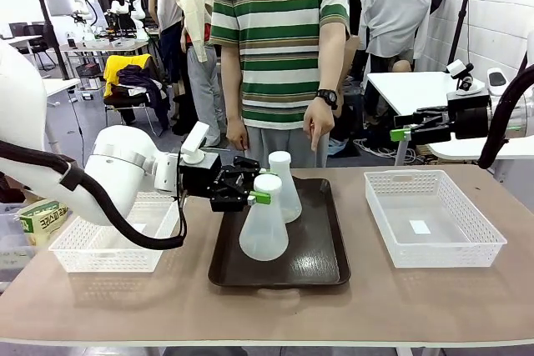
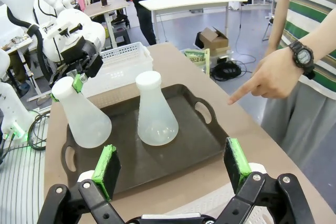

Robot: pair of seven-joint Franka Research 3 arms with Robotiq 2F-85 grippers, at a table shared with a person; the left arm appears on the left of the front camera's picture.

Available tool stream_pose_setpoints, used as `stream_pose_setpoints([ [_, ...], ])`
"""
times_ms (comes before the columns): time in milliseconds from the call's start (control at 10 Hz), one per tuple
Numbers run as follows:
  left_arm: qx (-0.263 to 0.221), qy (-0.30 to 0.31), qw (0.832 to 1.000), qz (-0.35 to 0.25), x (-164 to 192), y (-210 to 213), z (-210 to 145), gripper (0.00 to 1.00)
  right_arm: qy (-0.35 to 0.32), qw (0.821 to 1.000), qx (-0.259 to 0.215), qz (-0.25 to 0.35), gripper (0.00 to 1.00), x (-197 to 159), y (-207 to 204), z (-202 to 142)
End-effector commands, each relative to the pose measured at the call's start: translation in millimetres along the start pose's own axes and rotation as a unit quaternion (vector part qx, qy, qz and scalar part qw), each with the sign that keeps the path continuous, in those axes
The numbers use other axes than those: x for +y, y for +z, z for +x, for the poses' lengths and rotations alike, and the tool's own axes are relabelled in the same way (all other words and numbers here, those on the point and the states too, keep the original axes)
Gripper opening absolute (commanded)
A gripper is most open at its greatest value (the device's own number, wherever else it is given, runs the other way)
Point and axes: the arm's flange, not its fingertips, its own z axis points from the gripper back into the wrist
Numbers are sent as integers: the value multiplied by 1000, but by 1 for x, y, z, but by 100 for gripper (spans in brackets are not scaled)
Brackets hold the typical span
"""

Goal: Prepare the laboratory tools.
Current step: Place the picked Big flask upright in the Handle tray as directed by the person.

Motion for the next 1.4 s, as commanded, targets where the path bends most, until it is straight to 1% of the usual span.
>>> stream_pose_setpoints([
  [0,-35,-4,999,0,5,3,-12,0,-7,1000,9,-2,100,0,-1,1],
  [400,-36,13,999,13,10,4,-27,0,-7,1000,9,-2,100,0,-1,1],
  [500,-37,21,999,17,10,4,-28,10,-7,1000,9,-2,100,0,-1,1],
  [600,-29,13,999,10,10,4,-29,30,-7,1000,9,-2,100,0,-1,1],
  [900,-3,16,1000,8,8,4,-27,90,-7,1000,9,-2,100,0,-1,1],
  [1000,3,16,1000,6,7,4,-28,100,-7,1000,9,-2,100,0,-1,1],
  [1300,22,22,1000,-6,6,4,-25,100,-7,1000,9,-2,100,0,-1,1],
])
